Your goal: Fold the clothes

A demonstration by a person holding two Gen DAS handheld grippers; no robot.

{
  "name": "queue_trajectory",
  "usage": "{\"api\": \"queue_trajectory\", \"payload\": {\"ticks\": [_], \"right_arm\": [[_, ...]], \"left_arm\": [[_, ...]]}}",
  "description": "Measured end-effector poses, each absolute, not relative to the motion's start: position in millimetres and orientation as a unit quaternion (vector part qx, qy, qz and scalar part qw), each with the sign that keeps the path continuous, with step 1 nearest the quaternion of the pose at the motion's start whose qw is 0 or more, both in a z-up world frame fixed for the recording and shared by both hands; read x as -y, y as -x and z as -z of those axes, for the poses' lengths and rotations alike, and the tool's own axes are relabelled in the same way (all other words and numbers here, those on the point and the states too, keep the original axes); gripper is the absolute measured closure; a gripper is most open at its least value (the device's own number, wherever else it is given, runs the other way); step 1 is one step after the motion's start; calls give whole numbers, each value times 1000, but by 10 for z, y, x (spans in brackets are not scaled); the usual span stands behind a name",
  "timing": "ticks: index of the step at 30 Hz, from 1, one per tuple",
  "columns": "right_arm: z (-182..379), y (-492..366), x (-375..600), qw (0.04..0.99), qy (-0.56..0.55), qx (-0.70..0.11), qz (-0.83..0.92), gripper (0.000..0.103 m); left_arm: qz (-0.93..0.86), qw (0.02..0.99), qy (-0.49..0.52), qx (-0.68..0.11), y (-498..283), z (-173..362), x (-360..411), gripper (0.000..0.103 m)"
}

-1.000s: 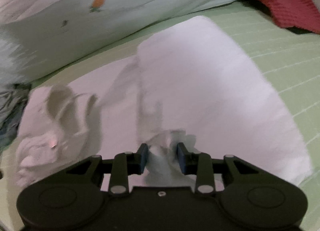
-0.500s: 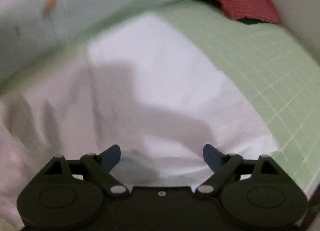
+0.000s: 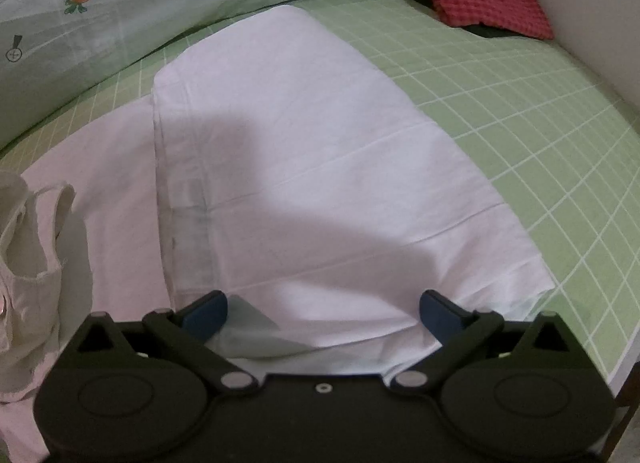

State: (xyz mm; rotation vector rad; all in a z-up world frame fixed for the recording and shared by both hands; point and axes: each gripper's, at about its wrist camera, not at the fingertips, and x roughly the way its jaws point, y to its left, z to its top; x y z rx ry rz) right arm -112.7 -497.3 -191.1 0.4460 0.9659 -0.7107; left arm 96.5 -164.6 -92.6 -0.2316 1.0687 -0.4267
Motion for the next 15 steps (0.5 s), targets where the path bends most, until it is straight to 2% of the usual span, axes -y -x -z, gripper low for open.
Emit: {"api": "queue_trajectory", "payload": {"ticks": [3, 6, 9, 11, 14, 15], "right_arm": [[1918, 1140, 4961, 803, -207, -448, 333, 0], [1910, 1155, 4944, 804, -207, -445, 335, 0], [1913, 1168, 4936, 806, -206, -442, 336, 0], [1914, 1175, 4936, 807, -205, -441, 336, 0], [1913, 1166, 4937, 807, -206, -442, 335, 0], [1912, 1161, 4940, 806, -207, -442, 335, 0]], "left_arm": [[215, 824, 119, -510, -1048, 972, 1697, 20], [232, 817, 122, -514, -1094, 1005, 1748, 33], [239, 817, 116, -511, -1071, 1006, 1780, 52], [243, 817, 118, -510, -1058, 977, 1772, 73], [249, 816, 132, -505, -1033, 878, 1761, 87], [251, 818, 133, -500, -1008, 819, 1772, 88]]}}
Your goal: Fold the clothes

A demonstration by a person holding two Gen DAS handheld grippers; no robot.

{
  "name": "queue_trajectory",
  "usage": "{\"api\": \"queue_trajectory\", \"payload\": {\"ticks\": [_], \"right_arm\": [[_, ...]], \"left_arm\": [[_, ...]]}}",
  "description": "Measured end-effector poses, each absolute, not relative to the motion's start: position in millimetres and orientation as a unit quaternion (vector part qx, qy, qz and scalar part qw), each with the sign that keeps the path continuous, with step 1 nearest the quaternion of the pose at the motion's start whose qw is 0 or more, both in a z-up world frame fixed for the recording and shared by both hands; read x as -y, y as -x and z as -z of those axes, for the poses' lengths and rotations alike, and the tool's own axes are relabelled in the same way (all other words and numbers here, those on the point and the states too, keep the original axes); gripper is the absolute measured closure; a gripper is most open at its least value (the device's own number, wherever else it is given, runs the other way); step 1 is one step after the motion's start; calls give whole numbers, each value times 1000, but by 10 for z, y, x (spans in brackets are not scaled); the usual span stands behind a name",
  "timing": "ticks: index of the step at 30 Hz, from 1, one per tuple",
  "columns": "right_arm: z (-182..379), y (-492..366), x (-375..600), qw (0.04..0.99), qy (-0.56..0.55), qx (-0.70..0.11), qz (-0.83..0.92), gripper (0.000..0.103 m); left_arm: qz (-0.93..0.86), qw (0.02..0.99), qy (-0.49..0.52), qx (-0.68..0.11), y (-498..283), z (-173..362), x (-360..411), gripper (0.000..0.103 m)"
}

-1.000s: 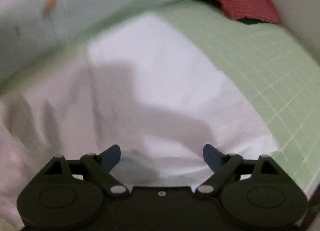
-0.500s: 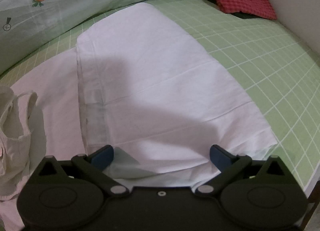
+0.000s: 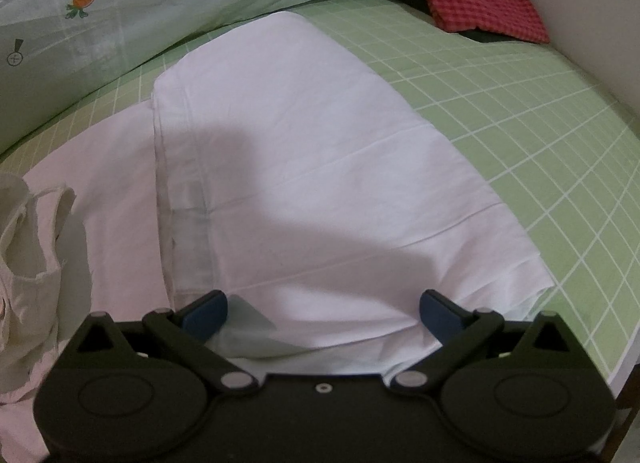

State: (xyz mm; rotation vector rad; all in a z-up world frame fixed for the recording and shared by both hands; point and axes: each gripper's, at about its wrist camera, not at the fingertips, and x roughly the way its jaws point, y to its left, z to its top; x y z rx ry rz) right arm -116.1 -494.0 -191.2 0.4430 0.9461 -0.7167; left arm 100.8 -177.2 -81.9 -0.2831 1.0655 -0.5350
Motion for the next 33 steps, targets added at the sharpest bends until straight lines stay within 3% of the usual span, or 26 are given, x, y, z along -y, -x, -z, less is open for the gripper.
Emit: {"api": "queue_trajectory", "payload": {"ticks": [10, 14, 24, 30, 33], "right_arm": [[1669, 1312, 5227, 799, -266, -450, 297, 1], [1483, 1403, 5426, 802, -223, -456, 315, 1], [1336, 1899, 6268, 812, -195, -461, 300, 1], [1362, 2146, 6686, 813, -175, -471, 294, 1], [1387, 2246, 6861, 811, -178, -476, 291, 1]], "left_arm": [[288, 847, 115, -431, -542, 81, 2439, 93], [293, 856, 99, -415, -302, -75, 2902, 93], [276, 852, 100, -433, 164, 253, 4231, 90], [204, 860, 92, -459, 326, 571, 4760, 74], [209, 860, 107, -452, 439, 452, 4757, 49]]}}
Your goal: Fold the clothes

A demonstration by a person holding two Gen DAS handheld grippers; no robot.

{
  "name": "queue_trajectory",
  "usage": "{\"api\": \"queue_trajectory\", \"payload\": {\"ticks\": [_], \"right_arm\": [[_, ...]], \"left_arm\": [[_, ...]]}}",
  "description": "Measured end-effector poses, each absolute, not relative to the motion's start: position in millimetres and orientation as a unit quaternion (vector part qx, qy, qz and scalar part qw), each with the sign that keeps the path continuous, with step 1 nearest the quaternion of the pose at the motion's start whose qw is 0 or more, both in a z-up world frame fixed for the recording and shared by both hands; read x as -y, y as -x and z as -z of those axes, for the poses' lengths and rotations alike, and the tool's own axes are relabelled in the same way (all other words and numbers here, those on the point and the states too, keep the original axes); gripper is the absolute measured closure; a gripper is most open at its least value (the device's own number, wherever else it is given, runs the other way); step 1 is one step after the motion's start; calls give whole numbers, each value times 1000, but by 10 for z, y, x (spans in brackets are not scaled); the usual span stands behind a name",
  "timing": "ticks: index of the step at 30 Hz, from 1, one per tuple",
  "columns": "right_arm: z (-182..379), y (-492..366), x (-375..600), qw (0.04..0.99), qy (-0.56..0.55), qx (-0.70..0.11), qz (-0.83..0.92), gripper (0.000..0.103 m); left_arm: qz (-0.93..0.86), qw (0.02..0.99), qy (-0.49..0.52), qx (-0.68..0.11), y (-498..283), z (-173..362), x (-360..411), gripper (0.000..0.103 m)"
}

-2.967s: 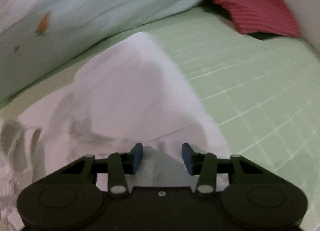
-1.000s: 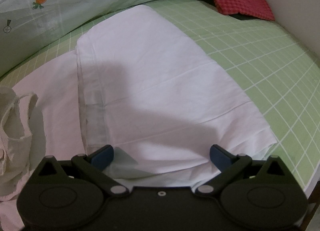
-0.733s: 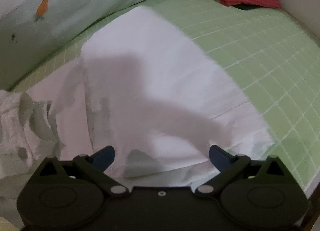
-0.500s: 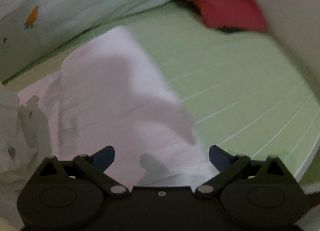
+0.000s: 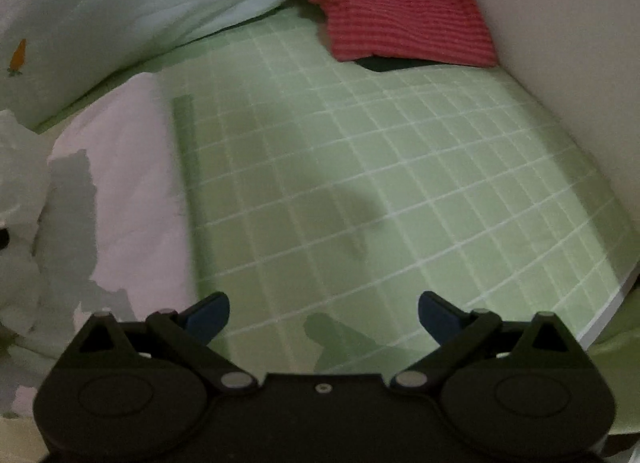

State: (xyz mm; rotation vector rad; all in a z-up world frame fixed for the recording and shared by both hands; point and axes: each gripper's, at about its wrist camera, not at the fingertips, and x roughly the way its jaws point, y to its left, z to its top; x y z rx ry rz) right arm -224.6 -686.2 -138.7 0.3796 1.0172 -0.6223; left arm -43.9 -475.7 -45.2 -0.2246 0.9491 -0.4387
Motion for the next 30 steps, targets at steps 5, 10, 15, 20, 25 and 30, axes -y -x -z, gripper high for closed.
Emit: {"api": "queue_trajectory", "payload": {"ticks": [5, 10, 15, 20, 25, 30], "right_arm": [[1426, 2194, 6897, 809, -191, -489, 265, 1], [1388, 1958, 6614, 826, -190, -482, 221, 1], [1257, 1577, 6183, 855, -180, -455, 170, 3], [1025, 1236, 5765, 878, -196, -421, 116, 3], [991, 829, 5317, 885, -160, -430, 80, 3], [1165, 473, 5102, 871, -151, -459, 90, 4]], "left_arm": [[208, 860, 141, -444, 620, 211, 4551, 34], [170, 878, 93, -439, 633, 115, 4224, 30], [119, 878, 61, -460, 528, 176, 3834, 30], [111, 873, 42, -474, 421, 300, 3582, 30], [110, 866, 28, -487, 291, 412, 3401, 29], [105, 851, 30, -514, 187, 575, 3276, 29]]}}
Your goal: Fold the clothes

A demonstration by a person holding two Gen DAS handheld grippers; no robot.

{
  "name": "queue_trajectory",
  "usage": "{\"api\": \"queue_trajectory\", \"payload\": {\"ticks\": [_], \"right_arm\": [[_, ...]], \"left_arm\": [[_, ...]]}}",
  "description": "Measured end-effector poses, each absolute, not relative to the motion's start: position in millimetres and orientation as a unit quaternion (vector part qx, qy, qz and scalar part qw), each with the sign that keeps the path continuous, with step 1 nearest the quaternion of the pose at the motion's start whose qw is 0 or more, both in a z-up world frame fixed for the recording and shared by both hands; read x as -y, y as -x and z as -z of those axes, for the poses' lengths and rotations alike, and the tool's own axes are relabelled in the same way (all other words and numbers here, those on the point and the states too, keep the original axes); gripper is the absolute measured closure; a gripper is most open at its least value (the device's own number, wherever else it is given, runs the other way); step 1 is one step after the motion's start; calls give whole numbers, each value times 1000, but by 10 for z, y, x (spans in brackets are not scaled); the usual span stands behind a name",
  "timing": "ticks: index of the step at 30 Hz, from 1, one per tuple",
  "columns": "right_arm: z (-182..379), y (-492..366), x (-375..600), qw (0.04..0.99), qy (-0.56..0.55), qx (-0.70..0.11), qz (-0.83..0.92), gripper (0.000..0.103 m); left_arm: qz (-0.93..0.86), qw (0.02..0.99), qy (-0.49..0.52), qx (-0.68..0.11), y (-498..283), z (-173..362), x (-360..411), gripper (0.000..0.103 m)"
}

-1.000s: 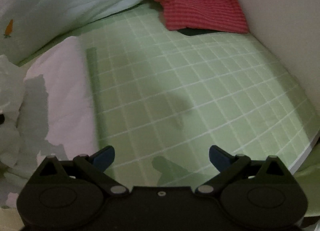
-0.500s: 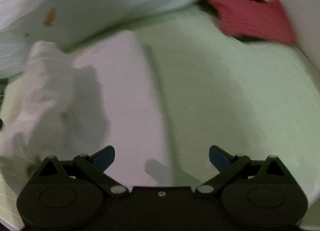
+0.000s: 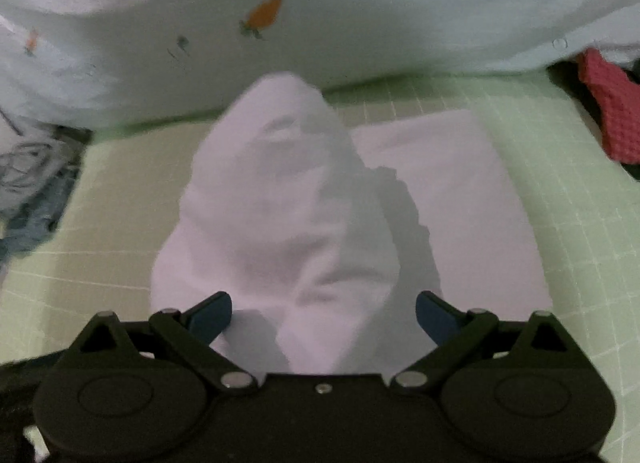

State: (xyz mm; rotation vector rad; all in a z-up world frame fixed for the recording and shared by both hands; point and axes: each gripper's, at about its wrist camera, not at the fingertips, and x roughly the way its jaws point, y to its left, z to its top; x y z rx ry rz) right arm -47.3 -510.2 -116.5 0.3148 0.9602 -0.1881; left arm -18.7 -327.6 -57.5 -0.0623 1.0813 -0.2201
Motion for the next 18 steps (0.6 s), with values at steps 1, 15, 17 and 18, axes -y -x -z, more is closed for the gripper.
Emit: {"api": "queue_trajectory", "payload": {"ticks": [1, 15, 17, 18], "right_arm": [[1207, 431, 5074, 868, -158, -463, 88, 4], [1017, 487, 5317, 874, -277, -398, -34, 90], [886, 556, 5449, 873, -307, -374, -65, 91], [848, 589, 5550, 870, -326, -362, -75, 91]], "left_arm": [[103, 848, 28, -519, 172, 613, 3262, 29], [93, 840, 24, -534, -1, 716, 3371, 29], [105, 845, 27, -523, 6, 646, 3426, 29], [112, 848, 27, -517, 11, 604, 3463, 29]]}}
